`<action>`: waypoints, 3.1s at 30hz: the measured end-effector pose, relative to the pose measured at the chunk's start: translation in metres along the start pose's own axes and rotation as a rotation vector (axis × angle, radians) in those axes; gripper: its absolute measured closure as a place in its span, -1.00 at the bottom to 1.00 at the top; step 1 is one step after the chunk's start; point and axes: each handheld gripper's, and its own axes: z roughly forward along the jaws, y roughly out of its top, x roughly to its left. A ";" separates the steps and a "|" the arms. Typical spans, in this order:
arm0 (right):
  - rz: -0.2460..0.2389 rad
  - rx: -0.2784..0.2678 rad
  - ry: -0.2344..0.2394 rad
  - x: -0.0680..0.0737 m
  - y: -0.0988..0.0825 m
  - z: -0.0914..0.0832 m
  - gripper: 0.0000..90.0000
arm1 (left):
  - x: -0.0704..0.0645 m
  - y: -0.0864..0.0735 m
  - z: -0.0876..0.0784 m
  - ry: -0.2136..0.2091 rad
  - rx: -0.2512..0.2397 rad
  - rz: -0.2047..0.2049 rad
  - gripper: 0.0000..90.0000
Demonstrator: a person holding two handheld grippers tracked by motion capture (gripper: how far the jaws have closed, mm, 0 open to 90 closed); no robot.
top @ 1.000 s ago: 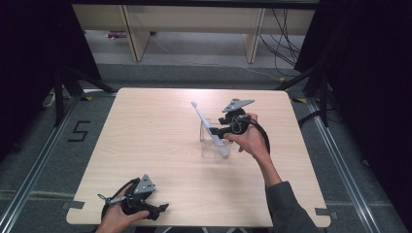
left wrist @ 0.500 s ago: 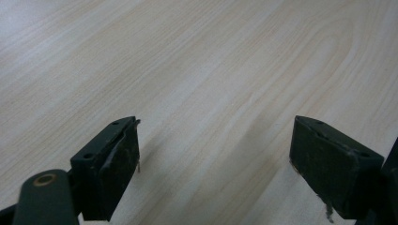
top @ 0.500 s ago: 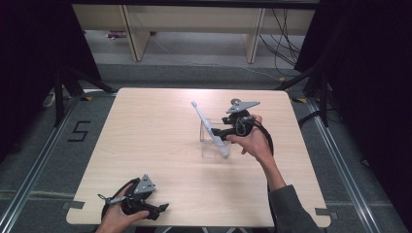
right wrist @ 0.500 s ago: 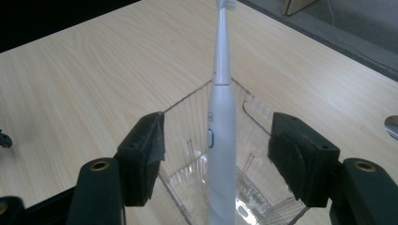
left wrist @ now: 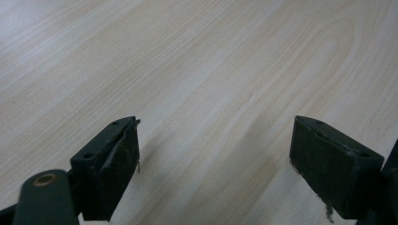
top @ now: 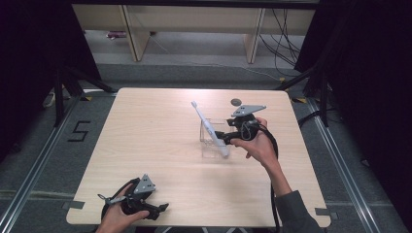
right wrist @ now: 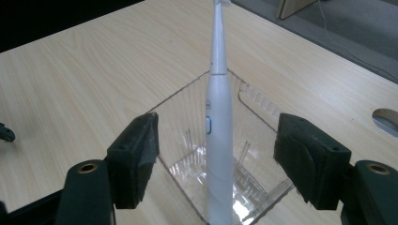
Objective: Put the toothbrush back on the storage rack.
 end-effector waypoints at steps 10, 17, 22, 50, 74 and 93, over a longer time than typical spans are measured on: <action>-0.006 -0.023 0.022 0.000 -0.007 -0.010 -0.31 | 0.000 0.000 0.000 -0.001 -0.001 0.001 -0.65; 0.011 -0.027 0.017 0.001 -0.014 -0.018 -0.35 | 0.001 0.001 -0.001 -0.002 0.012 0.004 -0.65; 0.013 -0.017 -0.007 0.002 -0.020 -0.024 -0.38 | 0.000 0.000 -0.001 0.003 0.001 0.004 -0.65; -0.007 -0.026 -0.042 0.008 -0.040 -0.045 -0.46 | 0.000 0.000 -0.001 0.004 0.001 0.001 -0.65; 0.040 -0.029 -0.060 0.011 -0.077 -0.054 -0.55 | 0.000 0.000 -0.001 0.005 0.002 0.004 -0.65; 0.050 0.002 -0.041 0.017 -0.102 -0.051 -0.52 | -0.001 0.000 -0.001 0.006 -0.002 -0.007 -0.65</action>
